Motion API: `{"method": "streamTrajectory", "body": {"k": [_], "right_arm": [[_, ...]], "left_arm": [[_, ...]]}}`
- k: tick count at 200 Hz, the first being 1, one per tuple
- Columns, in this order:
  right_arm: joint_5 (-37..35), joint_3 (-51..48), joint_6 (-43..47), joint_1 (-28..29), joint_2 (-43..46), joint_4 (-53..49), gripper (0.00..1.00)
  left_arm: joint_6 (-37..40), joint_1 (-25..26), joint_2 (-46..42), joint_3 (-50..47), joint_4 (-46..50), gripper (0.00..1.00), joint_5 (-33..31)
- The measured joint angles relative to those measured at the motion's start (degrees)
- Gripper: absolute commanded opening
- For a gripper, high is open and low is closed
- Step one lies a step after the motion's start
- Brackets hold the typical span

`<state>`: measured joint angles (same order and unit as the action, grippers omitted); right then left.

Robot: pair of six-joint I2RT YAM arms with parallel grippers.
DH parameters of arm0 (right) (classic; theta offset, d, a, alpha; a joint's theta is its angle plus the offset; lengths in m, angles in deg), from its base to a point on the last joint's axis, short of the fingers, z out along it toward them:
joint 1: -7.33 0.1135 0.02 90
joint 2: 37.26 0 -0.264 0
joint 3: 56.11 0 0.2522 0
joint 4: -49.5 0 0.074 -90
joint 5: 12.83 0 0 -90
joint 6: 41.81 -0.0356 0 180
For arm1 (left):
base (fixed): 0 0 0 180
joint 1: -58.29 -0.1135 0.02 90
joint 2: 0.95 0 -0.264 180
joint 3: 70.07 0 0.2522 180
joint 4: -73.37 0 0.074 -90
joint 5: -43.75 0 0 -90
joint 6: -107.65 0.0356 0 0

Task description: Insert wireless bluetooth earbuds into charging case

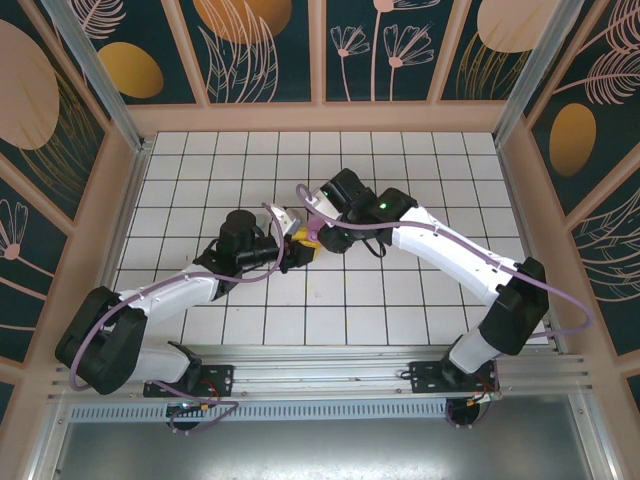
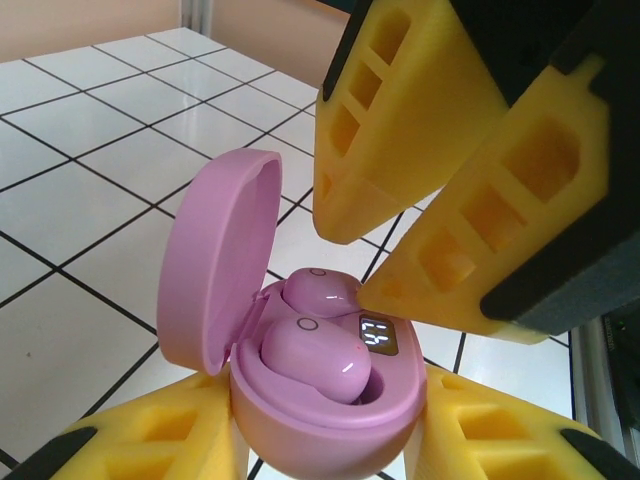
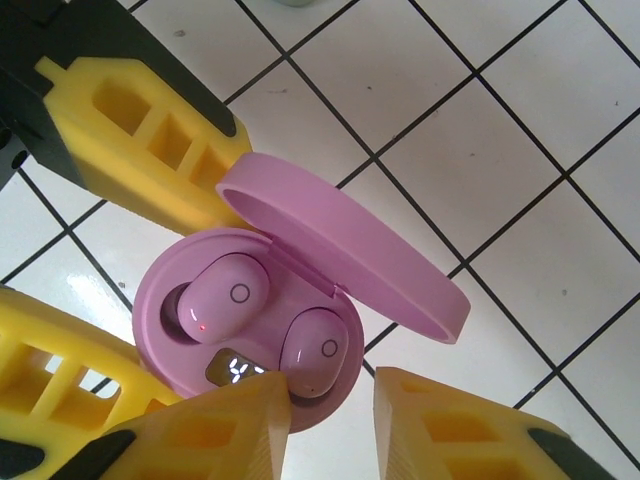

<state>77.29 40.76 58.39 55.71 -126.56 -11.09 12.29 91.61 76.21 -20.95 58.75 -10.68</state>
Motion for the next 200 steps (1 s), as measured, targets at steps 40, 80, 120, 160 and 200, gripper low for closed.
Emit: {"method": "streamTrajectory", "body": {"k": [40, 80, 120, 160, 200], "right_arm": [[-0.04, 0.22, -0.04, -0.02, -0.02, -0.04, 0.34], [1.33, 2.14, -1.29, 0.00, 0.00, -0.15, 0.35], [3.65, 2.40, -3.74, -0.24, 2.73, 0.22, 0.38], [7.96, 2.38, -6.99, -2.93, 9.07, 1.53, 0.38], [14.82, -2.38, -14.69, -8.83, 17.25, 9.40, 0.37]], "left_arm": [[0.00, 0.00, -0.02, 0.00, -0.02, 0.37, 0.00], [-0.02, 0.00, -0.17, 0.00, -1.44, 0.37, -0.04], [-0.04, 0.00, -1.03, 0.00, -2.69, 0.37, -0.07], [-0.04, 0.00, -3.48, 0.00, -2.73, 0.37, -0.09], [-0.52, 0.00, -6.14, -0.83, -3.63, 0.37, -0.28]]}}
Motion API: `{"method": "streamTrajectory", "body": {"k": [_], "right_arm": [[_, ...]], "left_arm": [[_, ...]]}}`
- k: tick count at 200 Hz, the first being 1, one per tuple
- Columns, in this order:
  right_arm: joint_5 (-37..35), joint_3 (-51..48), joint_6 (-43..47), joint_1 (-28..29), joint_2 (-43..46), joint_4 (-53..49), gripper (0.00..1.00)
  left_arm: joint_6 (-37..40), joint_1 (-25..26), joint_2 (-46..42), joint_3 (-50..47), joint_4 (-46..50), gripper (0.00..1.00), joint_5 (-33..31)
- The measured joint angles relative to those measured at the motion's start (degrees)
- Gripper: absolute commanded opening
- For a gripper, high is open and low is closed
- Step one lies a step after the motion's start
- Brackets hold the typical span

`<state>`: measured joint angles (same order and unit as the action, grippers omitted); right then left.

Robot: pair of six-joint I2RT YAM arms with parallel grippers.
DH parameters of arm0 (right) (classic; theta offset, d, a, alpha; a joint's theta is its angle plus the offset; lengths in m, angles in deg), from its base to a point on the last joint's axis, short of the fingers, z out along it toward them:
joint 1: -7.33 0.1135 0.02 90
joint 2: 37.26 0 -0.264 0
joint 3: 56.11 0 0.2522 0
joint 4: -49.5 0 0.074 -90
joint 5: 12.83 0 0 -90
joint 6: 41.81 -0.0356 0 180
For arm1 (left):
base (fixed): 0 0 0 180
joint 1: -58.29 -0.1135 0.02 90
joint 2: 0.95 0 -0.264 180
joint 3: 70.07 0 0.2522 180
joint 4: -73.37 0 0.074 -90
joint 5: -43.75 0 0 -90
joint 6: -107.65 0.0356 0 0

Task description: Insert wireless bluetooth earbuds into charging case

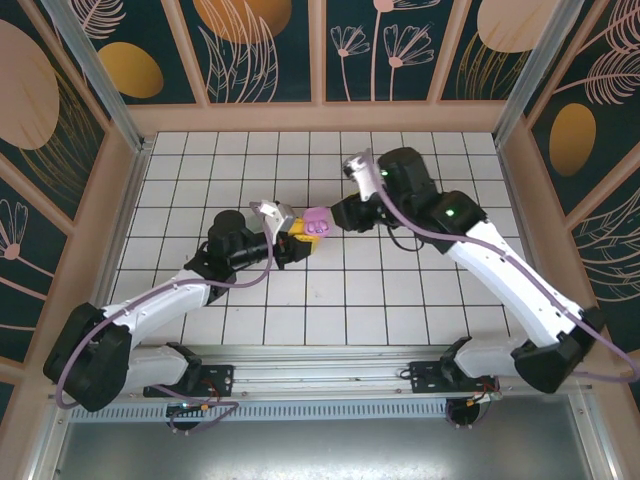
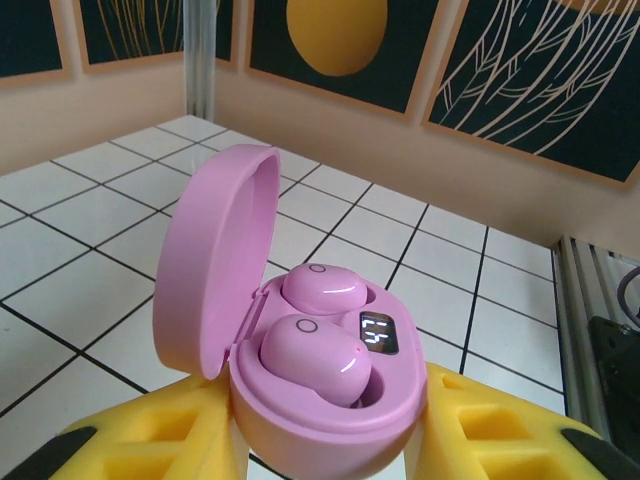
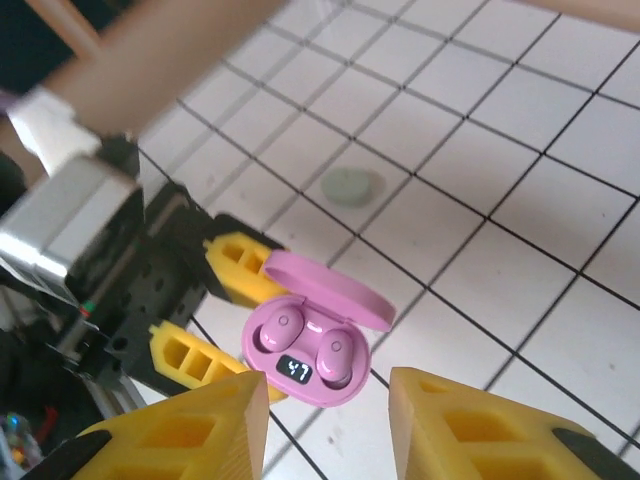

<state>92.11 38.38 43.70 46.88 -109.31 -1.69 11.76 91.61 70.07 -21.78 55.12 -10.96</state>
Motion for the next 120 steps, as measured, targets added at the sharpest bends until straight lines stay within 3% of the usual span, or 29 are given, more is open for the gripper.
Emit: {"method": "streamTrajectory", "body": {"k": [38, 75, 120], "right_arm": [[7.69, -7.34, -11.56, -6.97, 4.44, 10.27, 0.42], [13.66, -9.94, -17.53, -7.26, 2.93, 16.68, 0.42], [15.61, -8.72, -19.82, -7.21, -2.51, 18.97, 0.43]], "left_arm": [[-2.14, 0.00, -1.33, -1.77, -4.63, 0.37, 0.26], [-5.86, 0.00, -0.24, -2.78, -12.04, 0.38, 1.36], [-8.28, 0.00, 1.75, -2.78, -15.80, 0.38, 2.27]]}}
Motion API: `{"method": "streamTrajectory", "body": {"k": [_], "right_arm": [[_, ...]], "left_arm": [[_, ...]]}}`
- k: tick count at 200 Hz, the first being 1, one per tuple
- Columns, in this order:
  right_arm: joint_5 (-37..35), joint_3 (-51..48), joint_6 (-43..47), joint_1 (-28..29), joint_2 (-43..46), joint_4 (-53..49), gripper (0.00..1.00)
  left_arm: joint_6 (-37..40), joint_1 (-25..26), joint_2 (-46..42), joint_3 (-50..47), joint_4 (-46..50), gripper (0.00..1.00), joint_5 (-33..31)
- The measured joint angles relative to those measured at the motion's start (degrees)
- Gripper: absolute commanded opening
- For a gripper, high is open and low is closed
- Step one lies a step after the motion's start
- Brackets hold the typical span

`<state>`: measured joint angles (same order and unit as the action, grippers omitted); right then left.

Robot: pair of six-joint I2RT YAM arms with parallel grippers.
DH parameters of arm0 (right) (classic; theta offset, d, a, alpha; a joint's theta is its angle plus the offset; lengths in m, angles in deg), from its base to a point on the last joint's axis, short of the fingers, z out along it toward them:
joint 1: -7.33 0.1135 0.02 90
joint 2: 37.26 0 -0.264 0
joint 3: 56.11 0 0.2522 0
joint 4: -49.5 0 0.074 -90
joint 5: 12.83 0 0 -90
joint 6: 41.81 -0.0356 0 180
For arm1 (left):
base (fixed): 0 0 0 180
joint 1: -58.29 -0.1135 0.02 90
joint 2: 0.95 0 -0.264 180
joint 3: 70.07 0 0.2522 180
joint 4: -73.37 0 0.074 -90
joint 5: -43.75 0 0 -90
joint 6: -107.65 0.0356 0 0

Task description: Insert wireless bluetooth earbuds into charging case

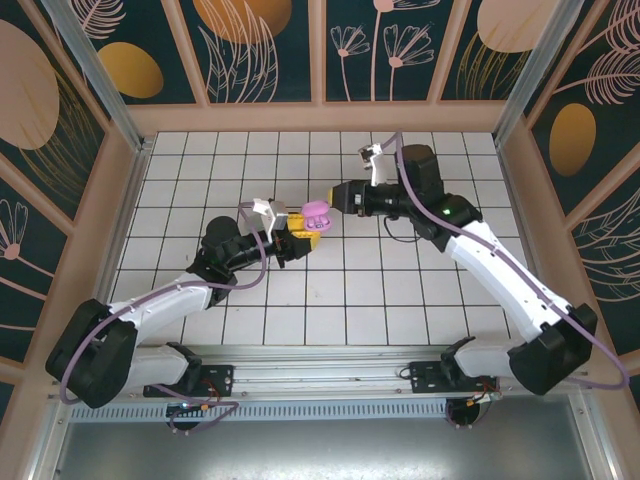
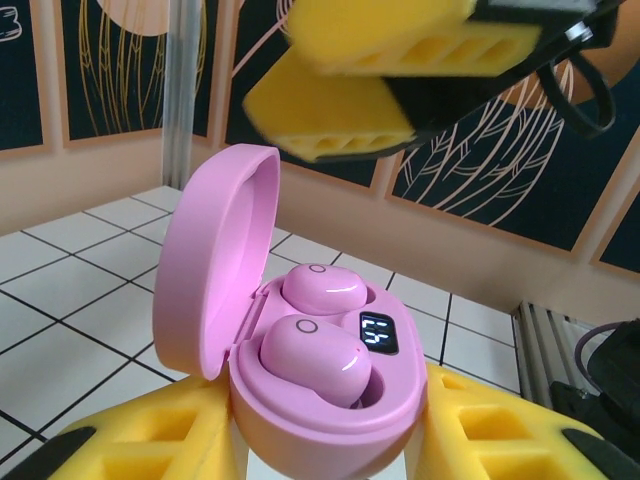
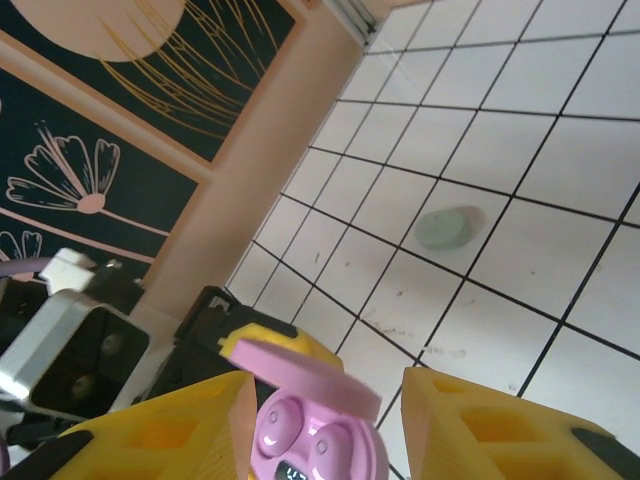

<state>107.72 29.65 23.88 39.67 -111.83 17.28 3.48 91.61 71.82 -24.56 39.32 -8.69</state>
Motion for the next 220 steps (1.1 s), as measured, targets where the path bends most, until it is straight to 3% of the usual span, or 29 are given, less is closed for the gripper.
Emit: {"method": "streamTrajectory", "body": {"k": [87, 220], "right_arm": [[3.93, 5.62, 1.86, 1.25, -6.21, -1.03, 0.32], [5.55, 1.88, 2.95, 2.99, -2.71, -4.07, 0.26]], "left_arm": [[-0.76, 0.02, 0.66, 0.02, -1.60, 0.38, 1.01], [-0.74, 0.02, 1.64, 0.09, -1.46, 0.38, 0.98]]}}
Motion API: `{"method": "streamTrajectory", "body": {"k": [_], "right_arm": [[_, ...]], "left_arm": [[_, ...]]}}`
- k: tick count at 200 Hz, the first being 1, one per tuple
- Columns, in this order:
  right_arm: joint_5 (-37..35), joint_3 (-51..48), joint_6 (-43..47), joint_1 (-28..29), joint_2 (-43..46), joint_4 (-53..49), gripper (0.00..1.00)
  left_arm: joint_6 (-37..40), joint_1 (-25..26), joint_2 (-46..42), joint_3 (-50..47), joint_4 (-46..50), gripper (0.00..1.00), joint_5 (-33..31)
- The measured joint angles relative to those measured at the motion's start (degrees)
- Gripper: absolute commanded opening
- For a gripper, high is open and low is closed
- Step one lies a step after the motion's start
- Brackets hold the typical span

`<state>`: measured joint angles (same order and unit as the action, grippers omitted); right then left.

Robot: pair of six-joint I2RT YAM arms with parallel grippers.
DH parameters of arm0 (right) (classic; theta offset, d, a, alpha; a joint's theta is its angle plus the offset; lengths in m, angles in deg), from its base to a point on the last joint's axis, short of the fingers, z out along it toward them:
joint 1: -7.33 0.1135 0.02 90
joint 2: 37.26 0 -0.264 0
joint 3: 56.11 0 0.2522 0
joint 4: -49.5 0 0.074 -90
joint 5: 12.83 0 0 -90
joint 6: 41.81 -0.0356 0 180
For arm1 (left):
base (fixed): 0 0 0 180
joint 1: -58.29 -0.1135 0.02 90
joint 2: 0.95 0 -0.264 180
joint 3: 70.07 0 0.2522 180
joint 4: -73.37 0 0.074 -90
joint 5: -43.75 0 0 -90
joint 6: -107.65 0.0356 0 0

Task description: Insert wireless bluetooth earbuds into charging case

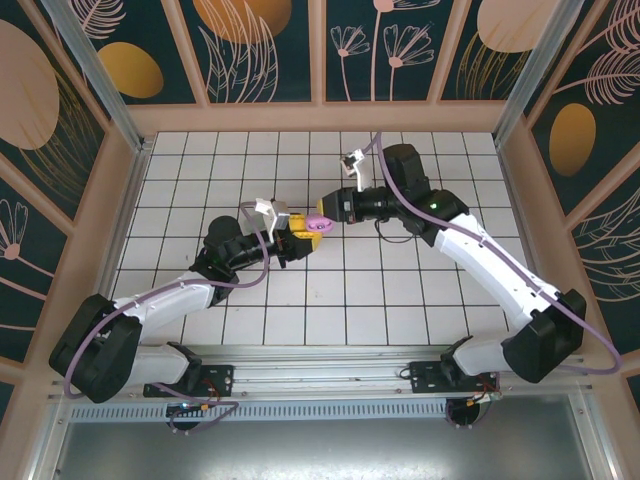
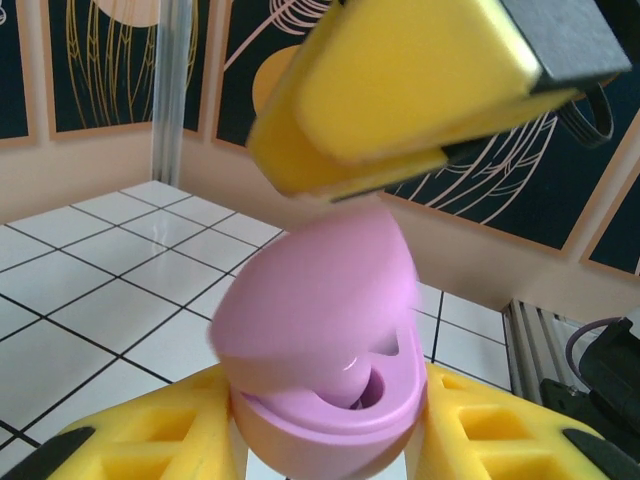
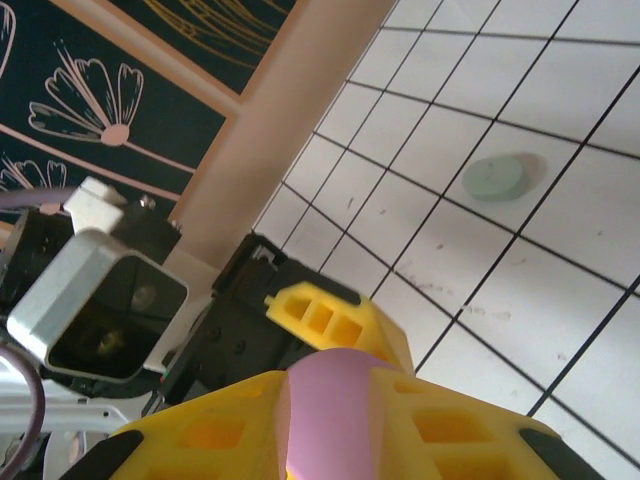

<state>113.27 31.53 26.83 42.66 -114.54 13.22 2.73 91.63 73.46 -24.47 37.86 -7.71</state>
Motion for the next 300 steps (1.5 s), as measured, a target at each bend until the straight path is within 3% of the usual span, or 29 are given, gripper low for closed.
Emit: {"method": "streamTrajectory", "body": {"k": [45, 78, 116, 188, 233, 264, 300], "right_arm": [[-0.96, -1.33, -0.63, 1.18, 2.36, -1.99, 0.28], [-4.13, -4.68, -4.70, 0.50, 7.28, -1.25, 0.40], [-4.57, -11.45, -12.81, -1.79, 10.69, 4.85, 0.48], [0.70, -16.74, -23.65, -2.03, 8.44, 16.65, 0.50], [7.50, -17.92, -29.77, -1.66, 4.57, 25.38, 0.38], [7.89, -17.92, -31.34, -1.92, 3.34, 27.28, 0.18], [7.52, -18.25, -31.78, -2.01, 2.97, 28.39, 0.10]], "left_arm": [[-0.02, 0.00, 0.00, 0.00, -0.20, 0.38, -0.02], [0.00, 0.00, -0.11, 0.00, -0.20, 0.38, -0.04], [-0.02, 0.00, -0.66, 0.00, -0.17, 0.38, -0.04], [0.04, 0.00, -1.88, 0.83, 0.00, 0.38, -0.26], [0.07, -0.02, -1.88, 1.51, 0.92, 0.39, -0.46], [0.79, -0.24, -1.90, 1.51, 1.95, 0.42, -1.53], [1.70, -0.17, -1.90, 1.51, 2.43, 0.46, -2.58]]}}
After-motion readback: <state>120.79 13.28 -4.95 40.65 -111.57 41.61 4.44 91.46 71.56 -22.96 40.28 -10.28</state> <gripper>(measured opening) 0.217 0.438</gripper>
